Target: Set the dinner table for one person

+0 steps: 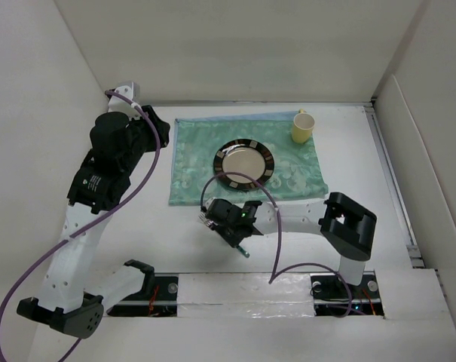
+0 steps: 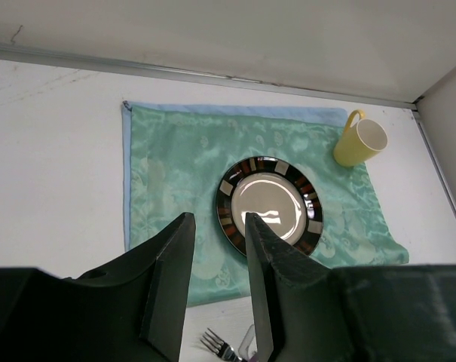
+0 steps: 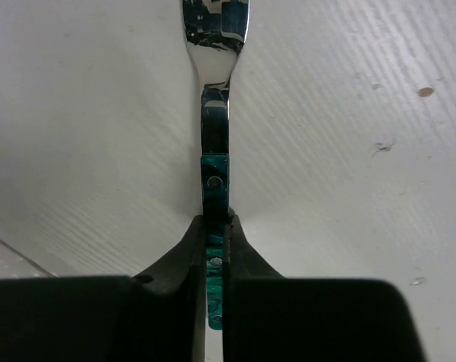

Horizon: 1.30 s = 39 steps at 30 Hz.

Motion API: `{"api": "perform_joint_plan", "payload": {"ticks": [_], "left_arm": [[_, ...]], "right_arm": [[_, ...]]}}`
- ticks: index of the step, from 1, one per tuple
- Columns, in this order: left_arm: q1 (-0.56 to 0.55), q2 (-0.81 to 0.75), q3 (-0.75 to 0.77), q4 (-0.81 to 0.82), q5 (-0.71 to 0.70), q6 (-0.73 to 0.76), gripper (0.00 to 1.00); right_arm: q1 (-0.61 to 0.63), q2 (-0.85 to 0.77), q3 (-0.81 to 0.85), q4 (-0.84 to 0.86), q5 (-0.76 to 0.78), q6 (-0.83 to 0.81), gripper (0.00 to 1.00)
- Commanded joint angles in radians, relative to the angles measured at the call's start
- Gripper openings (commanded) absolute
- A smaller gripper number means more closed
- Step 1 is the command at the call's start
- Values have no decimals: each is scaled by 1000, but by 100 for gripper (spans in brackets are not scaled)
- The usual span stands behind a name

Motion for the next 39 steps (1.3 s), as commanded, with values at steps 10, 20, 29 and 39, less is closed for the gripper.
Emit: {"api": "perform_joint_plan", "payload": {"ticks": [10, 20, 29, 39], "left_arm": [[-6, -19, 24, 20, -12, 0, 30], [-6, -65, -51, -43, -46, -43, 27], [-49, -73, -84, -38, -46, -40, 27], [-49, -56, -97, -28, 9, -34, 26]], "right_arm": [[-45, -78, 297, 1, -27, 176, 0], [-211, 386, 994, -145, 181, 472, 0], [-257, 603, 1161, -191, 215, 635, 0], [-268, 658, 1138, -208, 212, 668, 14]]}}
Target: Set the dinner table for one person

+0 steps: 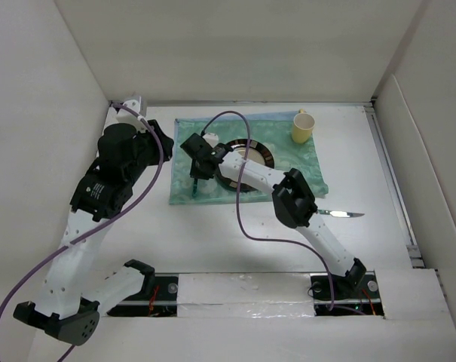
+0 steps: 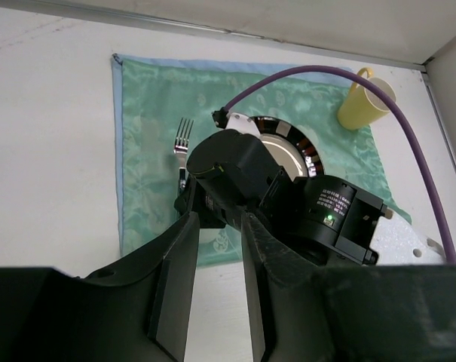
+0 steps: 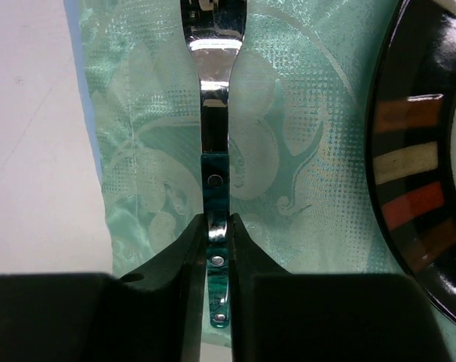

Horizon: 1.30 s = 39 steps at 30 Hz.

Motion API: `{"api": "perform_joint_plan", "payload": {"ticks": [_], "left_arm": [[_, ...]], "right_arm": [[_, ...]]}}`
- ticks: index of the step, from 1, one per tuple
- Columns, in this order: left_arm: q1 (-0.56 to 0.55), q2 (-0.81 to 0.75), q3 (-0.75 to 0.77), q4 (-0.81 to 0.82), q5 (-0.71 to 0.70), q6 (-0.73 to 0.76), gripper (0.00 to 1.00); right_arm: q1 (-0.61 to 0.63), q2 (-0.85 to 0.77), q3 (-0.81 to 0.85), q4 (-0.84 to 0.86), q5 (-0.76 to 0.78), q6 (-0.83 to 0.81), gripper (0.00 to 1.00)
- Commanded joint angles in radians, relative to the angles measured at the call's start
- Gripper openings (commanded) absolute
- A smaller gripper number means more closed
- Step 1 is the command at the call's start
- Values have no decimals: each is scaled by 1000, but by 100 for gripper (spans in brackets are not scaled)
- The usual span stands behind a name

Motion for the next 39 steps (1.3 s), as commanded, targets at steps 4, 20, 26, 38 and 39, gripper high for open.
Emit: {"api": "perform_joint_plan", "payload": {"ticks": [4, 20, 26, 38, 39], "left_arm": [[-5, -4, -21, 34, 21, 2, 26], [-14, -39, -105, 87, 151, -19, 23], [-34, -58, -133, 69, 186, -21, 23], [-128, -89, -194, 60, 213, -51, 23], [-149, -90, -194, 52, 199, -47, 23]], "right_arm": [[-6, -49, 14, 49, -8, 15, 49], [-388, -1104, -1225, 223, 61, 277, 0], [-558, -1350, -1468, 120, 78, 379, 34], [-641, -1168, -1454, 37, -12, 577, 54], [-641, -1144, -1430, 28, -16, 600, 53]]}}
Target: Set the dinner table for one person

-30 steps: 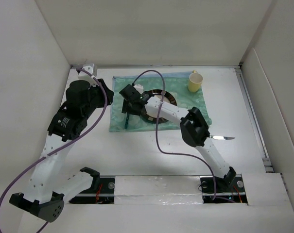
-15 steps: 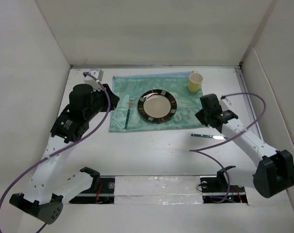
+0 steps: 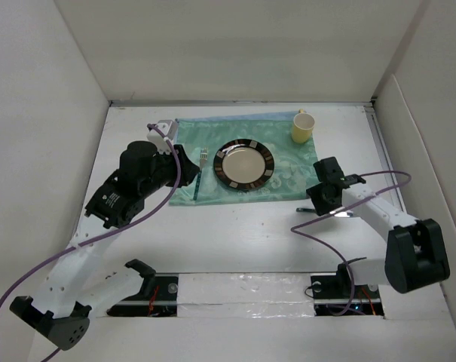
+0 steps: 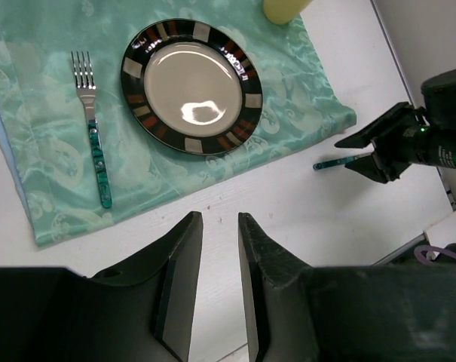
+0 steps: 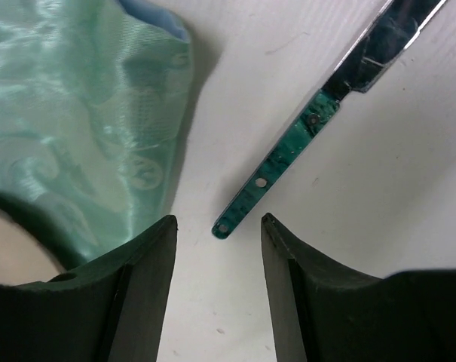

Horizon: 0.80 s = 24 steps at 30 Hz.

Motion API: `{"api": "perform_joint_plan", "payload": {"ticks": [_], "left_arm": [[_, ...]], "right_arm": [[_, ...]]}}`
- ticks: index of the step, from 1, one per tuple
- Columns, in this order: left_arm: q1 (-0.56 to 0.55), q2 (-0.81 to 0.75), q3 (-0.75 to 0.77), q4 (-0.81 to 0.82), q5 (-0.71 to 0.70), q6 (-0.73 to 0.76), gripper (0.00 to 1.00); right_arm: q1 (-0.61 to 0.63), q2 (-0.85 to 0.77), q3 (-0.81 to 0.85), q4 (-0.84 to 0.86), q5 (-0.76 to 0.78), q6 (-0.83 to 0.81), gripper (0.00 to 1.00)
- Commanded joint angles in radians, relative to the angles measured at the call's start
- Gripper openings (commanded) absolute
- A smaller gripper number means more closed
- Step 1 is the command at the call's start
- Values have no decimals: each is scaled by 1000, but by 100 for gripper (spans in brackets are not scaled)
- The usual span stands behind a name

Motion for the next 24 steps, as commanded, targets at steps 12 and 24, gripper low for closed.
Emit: {"api": "perform_joint_plan", "payload": {"ticks": [12, 24], "left_arm": [[-69, -54, 12, -7, -84, 42, 23], [-89, -85, 11, -25, -155, 52, 24]], "right_arm": [[66, 179, 96, -72, -17, 253, 44], [156, 298, 118, -72, -51, 293, 27]]}}
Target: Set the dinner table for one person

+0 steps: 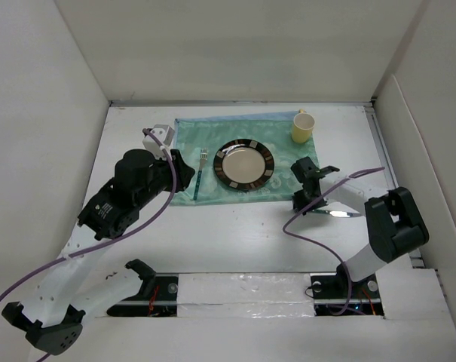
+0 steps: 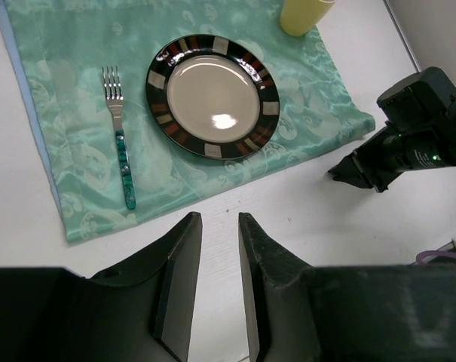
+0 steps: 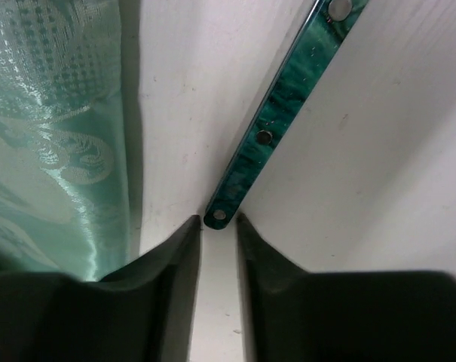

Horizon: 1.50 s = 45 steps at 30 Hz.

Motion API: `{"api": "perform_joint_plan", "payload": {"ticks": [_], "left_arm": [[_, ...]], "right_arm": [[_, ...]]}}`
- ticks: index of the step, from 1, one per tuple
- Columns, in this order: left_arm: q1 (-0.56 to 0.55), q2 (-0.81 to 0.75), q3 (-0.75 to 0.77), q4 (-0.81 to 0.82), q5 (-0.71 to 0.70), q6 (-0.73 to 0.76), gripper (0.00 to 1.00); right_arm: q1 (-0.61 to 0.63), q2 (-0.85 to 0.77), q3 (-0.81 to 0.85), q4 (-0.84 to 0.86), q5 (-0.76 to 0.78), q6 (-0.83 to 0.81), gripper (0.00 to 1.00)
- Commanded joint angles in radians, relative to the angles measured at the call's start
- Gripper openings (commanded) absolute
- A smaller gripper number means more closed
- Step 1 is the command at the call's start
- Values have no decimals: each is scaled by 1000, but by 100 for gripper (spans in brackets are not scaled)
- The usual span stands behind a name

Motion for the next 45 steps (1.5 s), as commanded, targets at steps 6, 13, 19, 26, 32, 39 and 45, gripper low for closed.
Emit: {"api": "perform_joint_plan", "payload": {"ticks": [6, 13, 19, 26, 32, 39, 45], "left_arm": [[-5, -24, 9, 9, -25, 15, 24], [-5, -13, 12, 14, -10, 12, 24], [-5, 5, 5, 31, 25, 1, 24], [-5, 1, 11, 28, 56, -2, 24], [-5, -10, 26, 12, 4, 8, 24], [-5, -14, 41, 8, -31, 18, 24], [-5, -25, 37, 3, -44, 19, 24]], "right_arm": [[153, 28, 1, -21, 12, 6, 16], [288, -168, -148, -61, 49, 95, 29], [90, -354, -197, 0, 120, 89, 55], [-56, -173, -56, 8, 92, 55, 57], [-65, 2, 54, -58, 72, 80, 51], [-19, 25, 30, -106, 37, 149, 41], [25, 45, 39, -83, 9, 144, 28]]}}
